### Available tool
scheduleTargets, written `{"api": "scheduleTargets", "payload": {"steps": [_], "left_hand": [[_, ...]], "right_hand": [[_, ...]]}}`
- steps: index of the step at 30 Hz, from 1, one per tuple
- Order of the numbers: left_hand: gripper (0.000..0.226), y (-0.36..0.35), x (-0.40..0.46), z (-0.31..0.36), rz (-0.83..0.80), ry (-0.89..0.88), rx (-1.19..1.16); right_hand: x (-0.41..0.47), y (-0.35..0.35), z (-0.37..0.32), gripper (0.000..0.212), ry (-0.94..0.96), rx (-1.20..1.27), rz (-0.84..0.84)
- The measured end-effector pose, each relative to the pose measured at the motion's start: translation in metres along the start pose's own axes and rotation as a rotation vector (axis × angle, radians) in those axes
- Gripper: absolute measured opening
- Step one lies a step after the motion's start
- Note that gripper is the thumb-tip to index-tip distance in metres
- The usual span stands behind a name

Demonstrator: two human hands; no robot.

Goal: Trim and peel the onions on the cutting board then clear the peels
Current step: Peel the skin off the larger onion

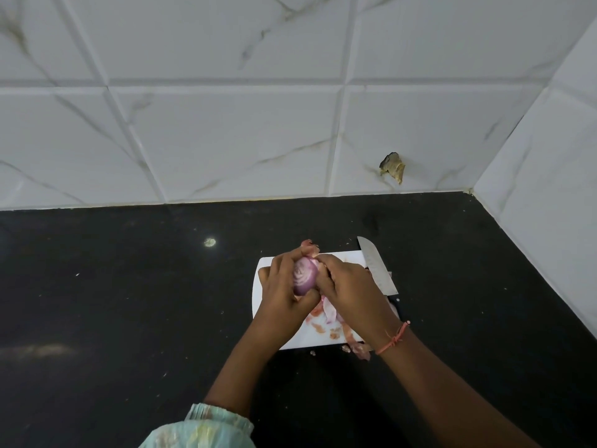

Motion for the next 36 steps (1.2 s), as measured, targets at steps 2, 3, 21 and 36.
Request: {"api": "scheduleTargets", "payload": {"steps": [2, 3, 21, 36], "left_hand": [[0.061, 0.000, -0.001, -0.002, 0.003, 0.003, -0.002], [0.062, 0.001, 0.000, -0.004, 0.001, 0.007, 0.001], [0.063, -0.003, -0.001, -0.007, -0.011, 0.047, -0.011], [0.031, -0.009, 0.003, -0.006, -0.235, 0.514, -0.990]], "right_hand": [[0.001, 0.002, 0.003, 0.034, -0.013, 0.075, 0.023], [0.001, 0.002, 0.003, 0.034, -0.011, 0.109, 0.013], [0.002, -0.002, 0.000, 0.033, -0.025, -0.069, -0.044], [-0.009, -0.010, 0.027, 0.034, -0.644, 0.975, 0.421]]}}
Point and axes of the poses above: each hand's wrist, its own x-axis towards the middle knuckle, its own y-axis out of the back of the hand, z = x × y, the point moved 5 cm from there along x, towards the middle knuckle, and after that the axes turned 14 degrees about y, right-handed, at the moved point
